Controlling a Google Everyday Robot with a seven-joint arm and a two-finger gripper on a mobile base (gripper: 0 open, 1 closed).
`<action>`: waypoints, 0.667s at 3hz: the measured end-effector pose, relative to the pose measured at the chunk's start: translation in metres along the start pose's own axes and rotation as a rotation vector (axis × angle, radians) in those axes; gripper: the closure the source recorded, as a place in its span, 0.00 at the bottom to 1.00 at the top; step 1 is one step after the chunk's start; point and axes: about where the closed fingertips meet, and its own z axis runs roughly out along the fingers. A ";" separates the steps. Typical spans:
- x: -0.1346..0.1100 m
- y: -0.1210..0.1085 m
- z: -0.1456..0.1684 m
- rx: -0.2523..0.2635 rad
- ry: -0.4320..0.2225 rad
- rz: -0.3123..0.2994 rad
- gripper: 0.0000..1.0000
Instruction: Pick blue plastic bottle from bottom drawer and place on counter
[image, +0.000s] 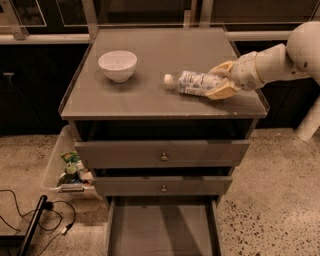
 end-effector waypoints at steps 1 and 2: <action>0.000 0.000 0.000 0.000 0.000 0.000 0.58; 0.000 0.000 0.000 0.000 0.000 0.000 0.35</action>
Offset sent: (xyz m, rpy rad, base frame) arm 0.0000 0.0000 0.0000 0.0000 0.0000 0.0000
